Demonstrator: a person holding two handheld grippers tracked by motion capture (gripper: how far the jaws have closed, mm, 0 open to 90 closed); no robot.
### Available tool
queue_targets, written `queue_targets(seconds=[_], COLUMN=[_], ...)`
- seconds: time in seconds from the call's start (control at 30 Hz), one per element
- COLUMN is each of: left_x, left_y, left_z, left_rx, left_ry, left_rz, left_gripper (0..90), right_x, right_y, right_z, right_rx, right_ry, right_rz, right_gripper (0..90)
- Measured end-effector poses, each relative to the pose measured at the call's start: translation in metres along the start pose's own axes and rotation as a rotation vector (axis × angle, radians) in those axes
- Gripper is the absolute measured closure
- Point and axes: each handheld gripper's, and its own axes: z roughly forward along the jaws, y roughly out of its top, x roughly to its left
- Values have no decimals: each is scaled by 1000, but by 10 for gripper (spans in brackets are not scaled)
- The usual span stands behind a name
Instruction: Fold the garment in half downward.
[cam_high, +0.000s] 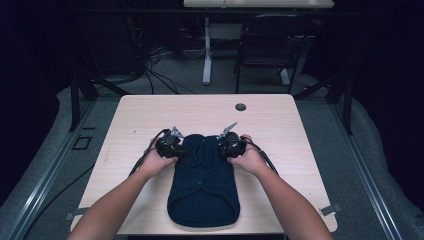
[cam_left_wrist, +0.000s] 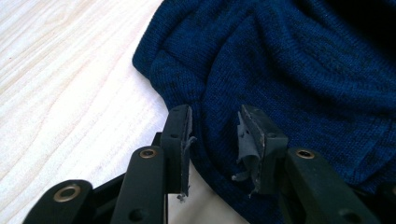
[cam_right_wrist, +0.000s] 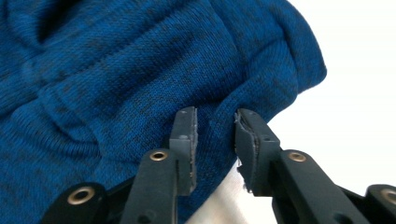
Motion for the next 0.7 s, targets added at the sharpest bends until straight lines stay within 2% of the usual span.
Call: queue_targets(seconds=[0.03, 0.07, 0.1, 0.17, 0.2, 0.3, 0.33, 0.37, 0.4, 0.43, 0.5, 0.63, 0.7], left_x=[1, 3, 6, 13, 19, 25, 27, 28, 29, 29, 29, 28, 26], left_y=[1, 4, 7, 14, 22, 29, 31, 34, 36, 39, 42, 41, 41], left_z=[-2, -4, -6, -8, -9, -8, -6, -4, -1, 2, 12, 20, 25], left_rx=[-10, -15, -21, -27, -30, -39, -50, -50, -46, -41, -28, -7, 6], left_ry=[-2, -2, 6, 37, 56, 55, 54, 49, 43, 46, 49, 55, 67], left_rz=[-6, -9, -13, -19, -26, -34, -33, -31, -31, -31, -20, -25, -5], left_gripper=[626, 616, 616, 593, 585, 574, 574, 567, 567, 560, 551, 522, 519], right_x=[1, -1, -1, -7, -14, -23, -23, -27, -27, -28, -29, -30, -31], right_y=[1, 3, 3, 7, 14, 23, 23, 27, 27, 28, 29, 29, 30], right_z=[-7, -10, -10, -14, -13, -8, -8, -3, -3, 3, 8, 18, 20], right_rx=[-16, -41, -41, -70, -66, -93, -93, -70, -70, -96, -74, -57, -64], right_ry=[-2, 0, 0, -16, -51, -57, -57, -80, -80, -81, -76, -78, -74], right_rz=[-18, -6, -6, 18, 18, 52, 52, 32, 32, 47, 42, 51, 56], right_gripper=[667, 662, 662, 641, 619, 583, 583, 576, 576, 572, 565, 557, 557])
